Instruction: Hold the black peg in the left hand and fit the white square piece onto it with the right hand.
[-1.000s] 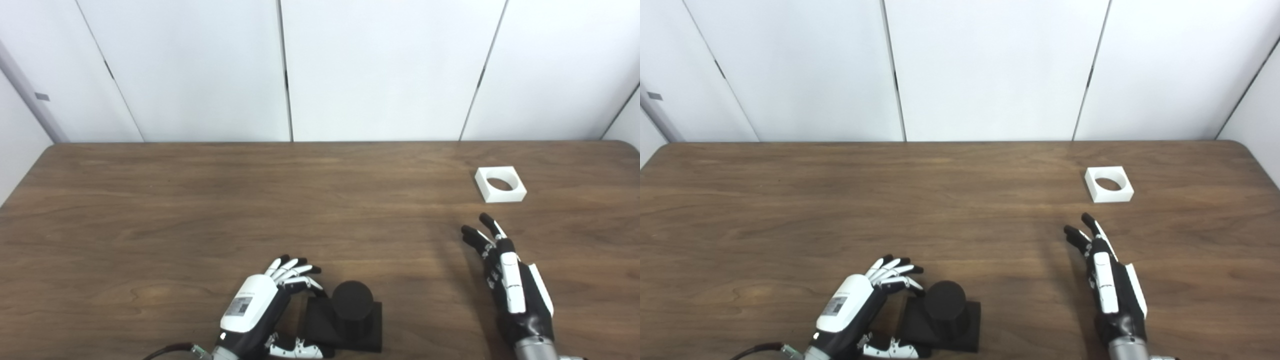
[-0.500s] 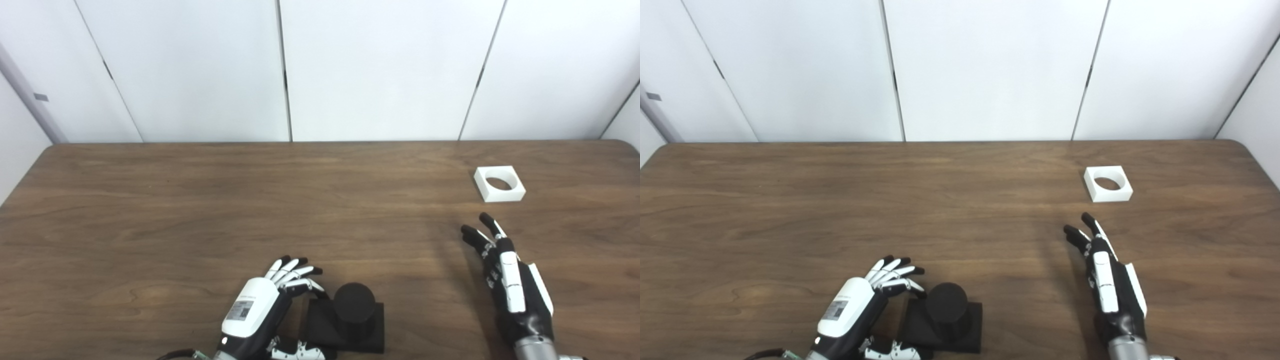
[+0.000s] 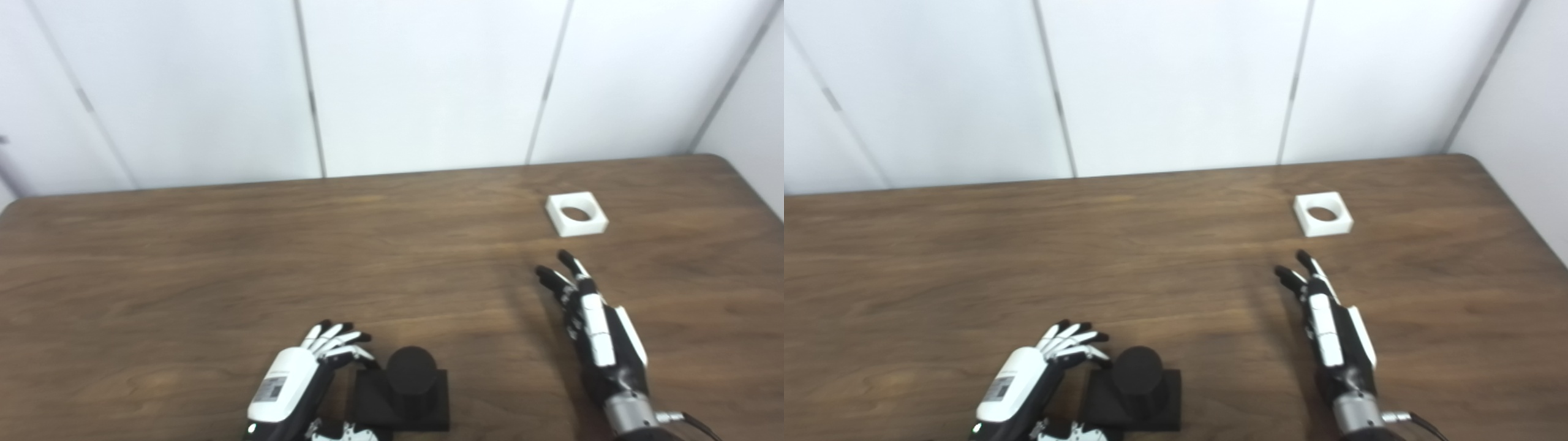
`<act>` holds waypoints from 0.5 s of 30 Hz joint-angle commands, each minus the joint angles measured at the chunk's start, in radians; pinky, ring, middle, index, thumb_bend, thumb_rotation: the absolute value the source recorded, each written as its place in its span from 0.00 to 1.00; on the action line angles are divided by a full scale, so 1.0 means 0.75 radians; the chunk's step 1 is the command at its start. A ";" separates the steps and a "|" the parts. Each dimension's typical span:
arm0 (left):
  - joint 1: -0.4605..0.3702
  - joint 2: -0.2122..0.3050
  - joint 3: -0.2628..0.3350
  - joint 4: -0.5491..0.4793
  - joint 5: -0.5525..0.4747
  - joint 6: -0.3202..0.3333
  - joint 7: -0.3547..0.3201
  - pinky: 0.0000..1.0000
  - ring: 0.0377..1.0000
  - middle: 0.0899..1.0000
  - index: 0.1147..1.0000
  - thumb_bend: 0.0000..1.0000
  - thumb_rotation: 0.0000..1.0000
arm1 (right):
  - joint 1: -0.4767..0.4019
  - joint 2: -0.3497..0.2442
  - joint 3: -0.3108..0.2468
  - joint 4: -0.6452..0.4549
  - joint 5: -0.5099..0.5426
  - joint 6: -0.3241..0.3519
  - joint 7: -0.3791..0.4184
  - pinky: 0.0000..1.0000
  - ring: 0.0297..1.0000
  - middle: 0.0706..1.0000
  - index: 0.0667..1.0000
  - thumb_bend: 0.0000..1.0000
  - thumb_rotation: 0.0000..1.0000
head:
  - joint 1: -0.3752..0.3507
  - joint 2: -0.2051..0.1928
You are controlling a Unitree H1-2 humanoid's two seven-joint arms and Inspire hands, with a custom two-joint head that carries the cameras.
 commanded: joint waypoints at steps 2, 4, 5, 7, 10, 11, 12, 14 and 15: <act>-0.035 0.021 0.036 0.029 -0.013 -0.053 0.042 1.00 0.91 0.81 0.42 0.51 0.04 | -0.086 -0.033 -0.045 -0.071 -0.058 0.035 0.006 0.99 0.87 0.84 0.95 0.56 0.73 | -0.040 -0.010; -0.042 0.012 0.054 0.059 -0.011 -0.081 0.074 1.00 0.88 0.80 0.42 0.51 0.04 | -0.113 -0.072 -0.064 -0.084 -0.077 0.066 0.025 0.97 0.88 0.86 0.97 0.57 0.67 | -0.040 -0.010; -0.040 0.000 0.063 0.062 0.002 -0.065 0.080 1.00 0.88 0.79 0.42 0.51 0.04 | -0.133 -0.095 -0.079 -0.089 -0.092 0.086 0.033 0.96 0.89 0.86 0.97 0.58 0.65 | -0.067 -0.017; -0.048 -0.003 0.071 0.083 0.007 -0.085 0.098 1.00 0.87 0.79 0.42 0.51 0.04 | -0.177 -0.152 -0.109 -0.105 -0.126 0.139 0.049 0.95 0.90 0.86 0.96 0.63 0.60 | -0.079 -0.022; -0.059 0.004 0.072 0.108 -0.007 -0.126 0.102 1.00 0.88 0.79 0.42 0.51 0.04 | -0.233 -0.245 -0.137 -0.129 -0.187 0.197 0.082 0.94 0.90 0.87 0.97 0.66 0.51 | -0.083 -0.024; -0.060 0.002 0.073 0.112 -0.004 -0.126 0.100 1.00 0.89 0.79 0.42 0.51 0.04 | -0.250 -0.279 -0.141 -0.137 -0.216 0.218 0.093 0.93 0.90 0.89 0.98 0.66 0.50 | -0.086 -0.027; -0.060 0.001 0.072 0.116 0.002 -0.127 0.101 1.00 0.89 0.79 0.42 0.51 0.04 | -0.268 -0.311 -0.145 -0.144 -0.243 0.238 0.103 0.92 0.90 0.89 0.98 0.67 0.48 | -0.087 -0.028; -0.060 -0.001 0.069 0.122 0.010 -0.130 0.105 1.00 0.89 0.79 0.42 0.51 0.04 | -0.313 -0.379 -0.153 -0.159 -0.292 0.290 0.128 0.92 0.90 0.88 0.97 0.70 0.44 | -0.088 -0.031; -0.060 -0.001 0.068 0.122 0.010 -0.129 0.104 1.00 0.89 0.79 0.42 0.51 0.04 | -0.335 -0.407 -0.155 -0.165 -0.311 0.318 0.141 0.92 0.90 0.88 0.97 0.71 0.43 | -0.089 -0.034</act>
